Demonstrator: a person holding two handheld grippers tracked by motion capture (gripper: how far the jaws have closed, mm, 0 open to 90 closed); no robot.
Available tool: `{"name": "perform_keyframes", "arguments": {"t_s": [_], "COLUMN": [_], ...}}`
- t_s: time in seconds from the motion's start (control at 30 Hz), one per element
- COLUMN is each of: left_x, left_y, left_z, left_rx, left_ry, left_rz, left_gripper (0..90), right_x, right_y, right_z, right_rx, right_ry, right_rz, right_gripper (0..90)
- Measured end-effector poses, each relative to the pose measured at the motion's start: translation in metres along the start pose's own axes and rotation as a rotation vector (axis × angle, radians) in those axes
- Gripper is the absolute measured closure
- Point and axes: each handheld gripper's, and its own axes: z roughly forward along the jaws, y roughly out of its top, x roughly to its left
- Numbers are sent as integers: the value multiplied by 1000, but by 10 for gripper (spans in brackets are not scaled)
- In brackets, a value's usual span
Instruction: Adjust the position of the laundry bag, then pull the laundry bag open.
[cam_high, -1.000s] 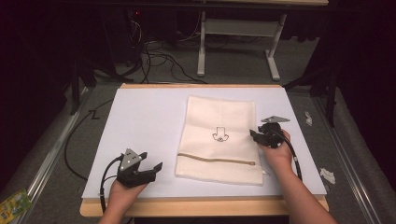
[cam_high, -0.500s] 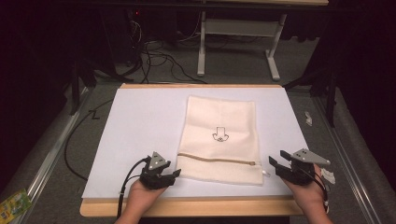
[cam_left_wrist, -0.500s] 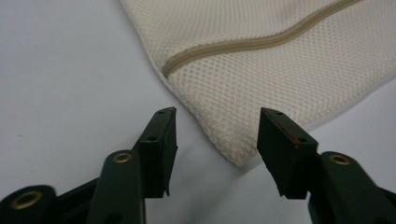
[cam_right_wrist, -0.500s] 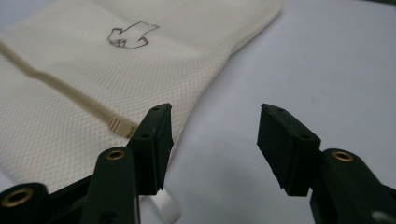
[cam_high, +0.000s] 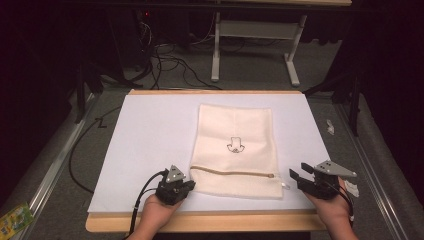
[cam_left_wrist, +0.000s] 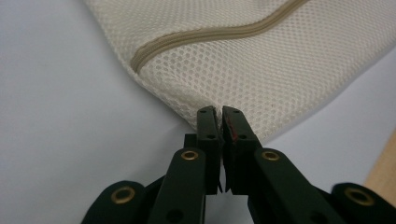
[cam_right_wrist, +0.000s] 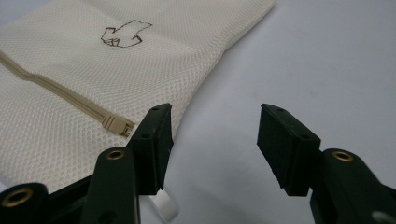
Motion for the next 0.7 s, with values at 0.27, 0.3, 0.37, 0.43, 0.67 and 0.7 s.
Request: {"name": "perform_keyframes", "arguments": {"t_s": [0.27,0.3,0.37,0.43,0.67,0.7], "left_x": [-15,-15,-15,-13,7,14], "left_y": [-5,-5,-5,-4,-3,-4], "left_z": [-9,-10,-14,-19,-34,-33], "left_rx": [42,34,8,-43,-186,-168], "left_ry": [-61,-64,-62,-30,156,203], "left_rz": [56,54,58,58,-18,-25], "left_gripper": [867,859,801,705,407,390], "right_x": [1,1,0,0,2,5], "right_y": [-2,-2,-2,-2,-4,-4], "right_z": [2,2,1,1,5,7], "right_rx": [4,2,3,3,9,18], "right_ry": [5,6,8,10,22,23], "right_rz": [8,11,16,18,38,27], "right_gripper": [456,453,449,440,418,418]}}
